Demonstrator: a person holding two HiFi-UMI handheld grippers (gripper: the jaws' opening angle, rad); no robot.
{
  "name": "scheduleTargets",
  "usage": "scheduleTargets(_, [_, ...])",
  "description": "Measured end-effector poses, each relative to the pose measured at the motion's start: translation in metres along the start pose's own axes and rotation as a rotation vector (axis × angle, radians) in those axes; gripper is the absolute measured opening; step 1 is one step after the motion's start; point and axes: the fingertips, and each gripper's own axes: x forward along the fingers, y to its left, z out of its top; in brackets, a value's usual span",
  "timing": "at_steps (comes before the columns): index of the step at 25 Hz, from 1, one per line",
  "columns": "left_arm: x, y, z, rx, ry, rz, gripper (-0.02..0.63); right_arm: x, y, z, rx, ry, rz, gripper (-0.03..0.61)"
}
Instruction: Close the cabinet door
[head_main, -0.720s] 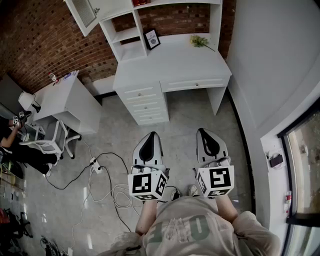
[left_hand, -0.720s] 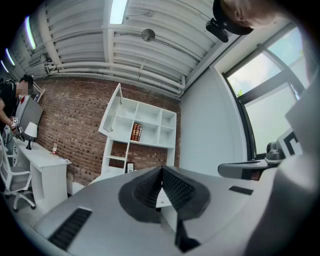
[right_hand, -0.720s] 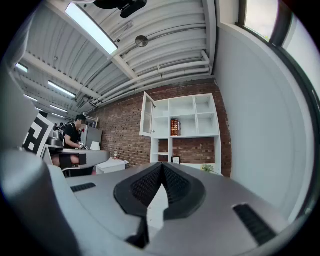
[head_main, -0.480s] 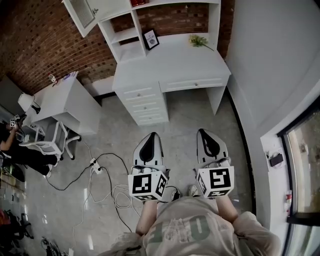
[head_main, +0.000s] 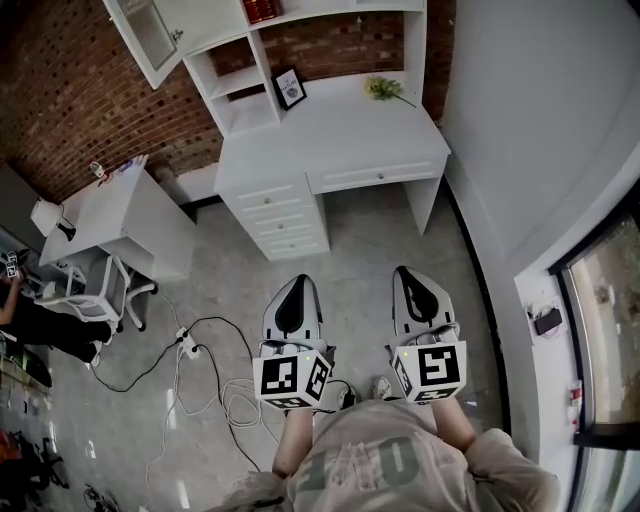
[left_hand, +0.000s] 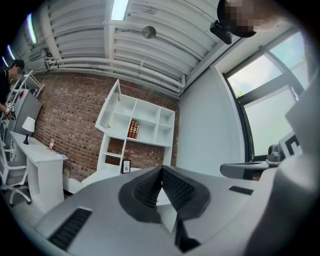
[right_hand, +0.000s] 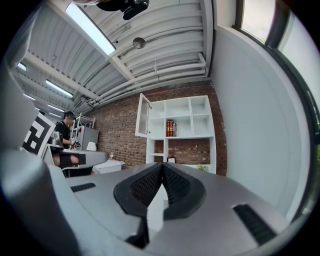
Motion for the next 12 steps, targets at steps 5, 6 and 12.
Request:
scheduleTargets(5, [0.010, -0.018, -0.007, 0.005, 0.002, -0.004, 0.014, -0.005, -0.018, -0.008, 0.019, 0.000, 0.014, 0.015])
scheduleTargets(6, [0.012, -0.023, -0.007, 0.008, -0.005, -0.007, 0.014, -0.006, -0.023, -0.007, 0.019, -0.009, 0.017, 0.016])
scheduleTargets(12, [0.025, -0.039, -0.013, 0.005, -0.015, -0.018, 0.014, -0.002, -0.053, -0.018, 0.059, -0.003, -0.002, 0.015])
